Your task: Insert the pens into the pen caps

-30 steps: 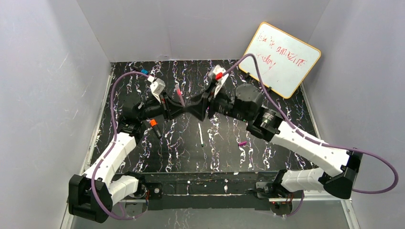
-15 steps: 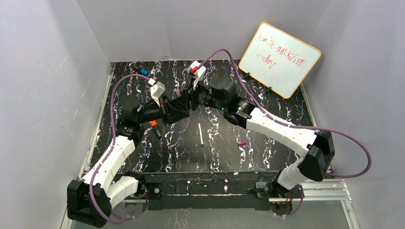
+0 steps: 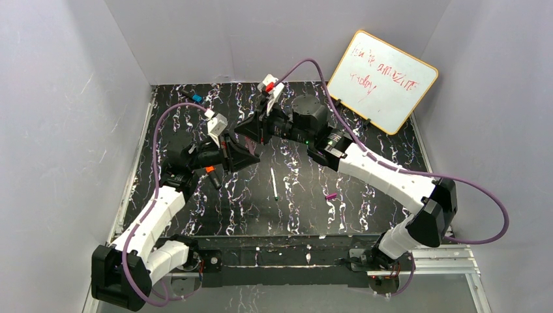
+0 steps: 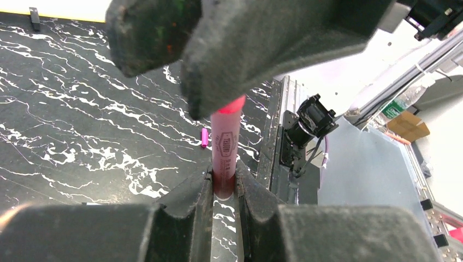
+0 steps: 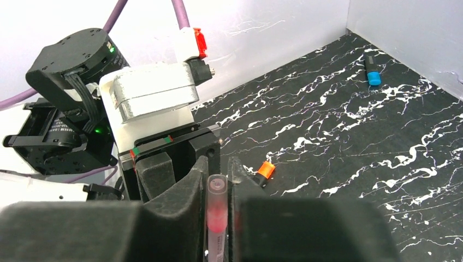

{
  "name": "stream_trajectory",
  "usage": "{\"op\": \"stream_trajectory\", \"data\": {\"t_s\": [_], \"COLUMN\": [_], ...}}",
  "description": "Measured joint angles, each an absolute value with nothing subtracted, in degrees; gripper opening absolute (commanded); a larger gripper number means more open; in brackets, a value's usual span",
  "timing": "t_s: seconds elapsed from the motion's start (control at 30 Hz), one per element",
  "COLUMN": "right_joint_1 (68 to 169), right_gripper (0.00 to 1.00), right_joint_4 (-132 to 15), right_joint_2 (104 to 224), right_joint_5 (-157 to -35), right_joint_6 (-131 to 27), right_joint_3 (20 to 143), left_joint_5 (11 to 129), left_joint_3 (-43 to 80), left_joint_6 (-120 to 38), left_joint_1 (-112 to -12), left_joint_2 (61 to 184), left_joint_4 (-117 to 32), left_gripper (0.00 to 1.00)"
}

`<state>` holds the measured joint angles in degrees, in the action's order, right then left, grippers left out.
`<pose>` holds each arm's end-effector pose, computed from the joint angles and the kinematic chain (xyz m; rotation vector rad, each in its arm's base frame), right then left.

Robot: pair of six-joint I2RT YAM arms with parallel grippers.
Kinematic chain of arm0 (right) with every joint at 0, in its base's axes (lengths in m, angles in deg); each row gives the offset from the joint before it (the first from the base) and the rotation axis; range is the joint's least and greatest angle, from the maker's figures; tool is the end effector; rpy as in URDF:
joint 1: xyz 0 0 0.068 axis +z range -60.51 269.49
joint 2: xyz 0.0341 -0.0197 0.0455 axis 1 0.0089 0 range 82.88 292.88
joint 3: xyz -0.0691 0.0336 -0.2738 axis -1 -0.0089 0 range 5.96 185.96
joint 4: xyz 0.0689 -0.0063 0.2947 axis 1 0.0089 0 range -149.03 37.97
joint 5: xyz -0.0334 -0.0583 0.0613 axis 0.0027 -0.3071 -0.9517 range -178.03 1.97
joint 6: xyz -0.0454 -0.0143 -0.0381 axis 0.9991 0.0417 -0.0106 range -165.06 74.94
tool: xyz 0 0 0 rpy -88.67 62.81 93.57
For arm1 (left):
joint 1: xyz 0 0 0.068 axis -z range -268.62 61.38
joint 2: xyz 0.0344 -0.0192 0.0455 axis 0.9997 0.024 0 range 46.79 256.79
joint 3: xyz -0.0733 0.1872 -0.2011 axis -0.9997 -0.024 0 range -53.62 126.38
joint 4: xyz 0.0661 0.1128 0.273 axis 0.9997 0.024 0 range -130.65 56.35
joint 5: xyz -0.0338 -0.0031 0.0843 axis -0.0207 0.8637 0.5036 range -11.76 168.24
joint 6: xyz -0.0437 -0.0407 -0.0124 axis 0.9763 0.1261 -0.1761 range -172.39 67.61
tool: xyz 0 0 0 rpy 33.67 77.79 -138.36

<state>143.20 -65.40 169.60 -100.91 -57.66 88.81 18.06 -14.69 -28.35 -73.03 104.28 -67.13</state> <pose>0.2372 0.3402 0.4345 -0.7481 1.4505 1.0790 0.2399 -0.1080 0.3245 0.8101 1.4361 -1.2826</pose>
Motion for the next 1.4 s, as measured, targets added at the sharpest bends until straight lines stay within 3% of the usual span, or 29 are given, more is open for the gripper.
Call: {"op": "stream_trajectory", "data": {"t_s": [0.03, 0.33, 1.4], "right_joint_1": [143.2, 142.7, 140.9], "right_gripper": [0.01, 0.01, 0.01], "right_joint_4": [-65.3, -64.0, -88.9], "right_joint_2": [169.6, 169.6, 159.9], "right_joint_5": [-101.3, -102.5, -98.4], "right_joint_6": [-58.0, -58.3, -63.5], "right_joint_3": [89.0, 88.6, 70.0], "left_joint_5": [18.0, 19.4, 21.9], "left_joint_3": [-14.7, -13.5, -4.6], "left_joint_6": [-28.7, -32.3, -34.9], "left_joint_1": [-73.0, -72.8, -72.0], "left_joint_2": [104.3, 104.3, 106.6], "left_joint_4": [-67.1, -62.4, -56.9], "left_gripper": [0.00, 0.00, 0.00]}}
